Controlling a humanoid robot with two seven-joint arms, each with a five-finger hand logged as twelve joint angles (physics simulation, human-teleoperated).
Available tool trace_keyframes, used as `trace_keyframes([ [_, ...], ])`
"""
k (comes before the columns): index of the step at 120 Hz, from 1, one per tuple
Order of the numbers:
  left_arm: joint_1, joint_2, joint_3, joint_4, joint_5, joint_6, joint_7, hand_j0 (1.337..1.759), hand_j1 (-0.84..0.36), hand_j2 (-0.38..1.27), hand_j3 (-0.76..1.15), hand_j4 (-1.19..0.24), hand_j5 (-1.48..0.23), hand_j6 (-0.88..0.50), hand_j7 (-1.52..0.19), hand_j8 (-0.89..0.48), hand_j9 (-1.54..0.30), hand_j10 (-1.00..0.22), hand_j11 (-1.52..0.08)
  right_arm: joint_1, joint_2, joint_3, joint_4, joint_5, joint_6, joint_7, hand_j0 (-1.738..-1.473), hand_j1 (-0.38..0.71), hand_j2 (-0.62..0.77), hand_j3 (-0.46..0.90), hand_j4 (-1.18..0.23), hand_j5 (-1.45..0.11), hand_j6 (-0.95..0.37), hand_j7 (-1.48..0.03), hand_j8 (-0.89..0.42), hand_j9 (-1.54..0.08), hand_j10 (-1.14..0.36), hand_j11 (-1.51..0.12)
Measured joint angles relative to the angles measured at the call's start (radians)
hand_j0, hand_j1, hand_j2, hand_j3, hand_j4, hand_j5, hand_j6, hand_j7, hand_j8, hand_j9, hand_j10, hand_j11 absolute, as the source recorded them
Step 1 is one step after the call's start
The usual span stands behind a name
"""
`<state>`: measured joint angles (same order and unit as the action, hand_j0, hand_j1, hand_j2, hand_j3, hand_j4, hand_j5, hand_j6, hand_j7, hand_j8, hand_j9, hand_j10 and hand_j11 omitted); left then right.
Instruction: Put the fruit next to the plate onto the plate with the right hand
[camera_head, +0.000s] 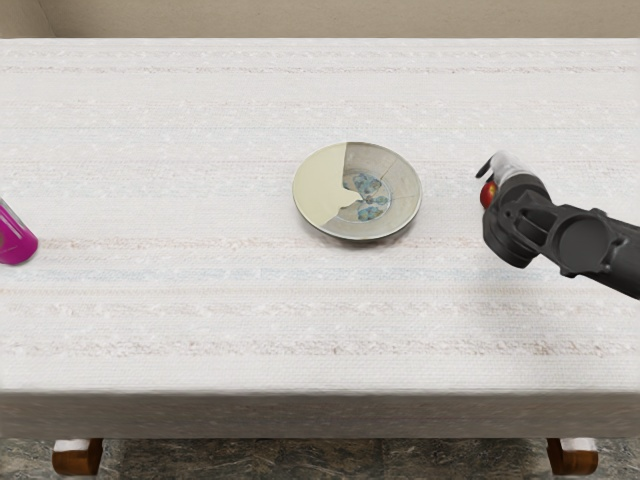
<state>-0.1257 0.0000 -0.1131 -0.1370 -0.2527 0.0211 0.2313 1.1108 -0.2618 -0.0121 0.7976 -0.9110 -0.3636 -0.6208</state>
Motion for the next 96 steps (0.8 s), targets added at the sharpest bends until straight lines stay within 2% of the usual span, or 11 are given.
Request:
trace_keyframes([
  [12, 0.000, 0.000, 0.000, 0.000, 0.000, 0.000, 0.000, 1.658, 0.35, 0.00, 0.00, 0.00, 0.00, 0.00, 0.00, 0.00, 0.00, 0.00, 0.00, 0.000, 0.000, 0.000, -0.001, 0.000, 0.000, 0.001, -1.694, 0.07, -0.42, 0.21, -0.50, -0.61, -0.48, -0.63, -0.39, -0.52, -0.51, -0.52],
  [22, 0.000, 0.000, 0.000, 0.000, 0.000, 0.000, 0.000, 1.658, 0.35, 0.00, 0.00, 0.00, 0.00, 0.00, 0.00, 0.00, 0.00, 0.00, 0.00, 0.000, 0.000, 0.000, -0.001, 0.000, 0.000, 0.001, -1.692, 0.07, -0.39, 0.18, -0.52, -0.63, -0.50, -0.65, -0.40, -0.51, -0.51, -0.52],
  [24, 0.000, 0.000, 0.000, 0.000, 0.000, 0.000, 0.000, 1.658, 0.35, 0.00, 0.00, 0.00, 0.00, 0.00, 0.00, 0.00, 0.00, 0.00, 0.00, 0.001, 0.000, 0.000, -0.001, 0.000, 0.000, 0.001, -1.690, 0.08, -0.36, 0.11, -0.52, -0.64, -0.50, -0.65, -0.43, -0.48, -0.52, -0.53],
  [37, 0.000, 0.000, 0.000, 0.000, 0.000, 0.000, 0.000, 1.658, 0.35, 0.00, 0.00, 0.00, 0.00, 0.00, 0.00, 0.00, 0.00, 0.00, 0.00, 0.003, 0.000, 0.000, 0.000, 0.000, 0.000, 0.002, -1.693, 0.10, -0.29, 0.11, -0.53, -0.66, -0.52, -0.67, -0.46, -0.51, -0.54, -0.58],
  [43, 0.000, 0.000, 0.000, 0.000, 0.000, 0.000, 0.000, 1.658, 0.35, 0.00, 0.00, 0.00, 0.00, 0.00, 0.00, 0.00, 0.00, 0.00, 0.00, 0.003, 0.000, 0.000, 0.000, 0.000, 0.000, 0.002, -1.698, 0.12, -0.31, 0.20, -0.54, -0.68, -0.53, -0.69, -0.48, -0.51, -0.56, -0.60],
  [45, 0.000, 0.000, 0.000, 0.000, 0.000, 0.000, 0.000, 1.658, 0.35, 0.00, 0.00, 0.00, 0.00, 0.00, 0.00, 0.00, 0.00, 0.00, 0.00, 0.002, 0.000, 0.000, 0.000, 0.000, 0.000, 0.002, -1.681, 0.12, -0.30, 0.08, -0.55, -0.68, -0.52, -0.69, -0.48, -0.51, -0.56, -0.61],
  [47, 0.000, 0.000, 0.000, 0.000, 0.000, 0.000, 0.000, 1.658, 0.35, 0.00, 0.00, 0.00, 0.00, 0.00, 0.00, 0.00, 0.00, 0.00, 0.00, 0.002, 0.000, 0.000, 0.000, 0.001, 0.000, 0.002, -1.682, 0.13, -0.29, 0.09, -0.55, -0.69, -0.51, -0.70, -0.48, -0.50, -0.57, -0.62],
  [68, 0.000, 0.000, -0.001, 0.000, 0.000, 0.000, 0.000, 1.658, 0.35, 0.00, 0.00, 0.00, 0.00, 0.00, 0.00, 0.00, 0.00, 0.00, 0.00, 0.000, 0.001, 0.001, 0.000, -0.002, 0.000, 0.003, -1.682, 0.19, -0.25, 0.17, -0.60, -0.74, -0.45, -0.76, -0.42, -0.71, -0.56, -0.70],
  [72, 0.000, 0.000, -0.001, 0.000, 0.000, 0.000, 0.000, 1.658, 0.35, 0.00, 0.00, 0.00, 0.00, 0.00, 0.00, 0.00, 0.00, 0.00, 0.00, 0.000, 0.001, 0.001, 0.001, -0.002, 0.000, 0.003, -1.686, 0.19, -0.28, 0.25, -0.61, -0.75, -0.44, -0.77, -0.41, -0.73, -0.55, -0.71],
  [76, 0.000, 0.000, -0.001, 0.000, 0.000, 0.000, 0.000, 1.658, 0.35, 0.00, 0.00, 0.00, 0.00, 0.00, 0.00, 0.00, 0.00, 0.00, 0.00, 0.000, 0.001, 0.001, 0.001, -0.002, 0.000, 0.004, -1.684, 0.18, -0.27, 0.19, -0.62, -0.76, -0.44, -0.78, -0.41, -0.74, -0.55, -0.73],
  [96, 0.000, 0.000, -0.001, 0.000, 0.000, 0.000, 0.000, 1.658, 0.35, 0.00, 0.00, 0.00, 0.00, 0.00, 0.00, 0.00, 0.00, 0.00, 0.00, 0.000, 0.001, 0.002, 0.001, -0.001, 0.000, 0.004, -1.685, 0.19, -0.25, 0.18, -0.67, -0.84, -0.42, -0.86, -0.41, -0.76, -0.53, -0.81],
])
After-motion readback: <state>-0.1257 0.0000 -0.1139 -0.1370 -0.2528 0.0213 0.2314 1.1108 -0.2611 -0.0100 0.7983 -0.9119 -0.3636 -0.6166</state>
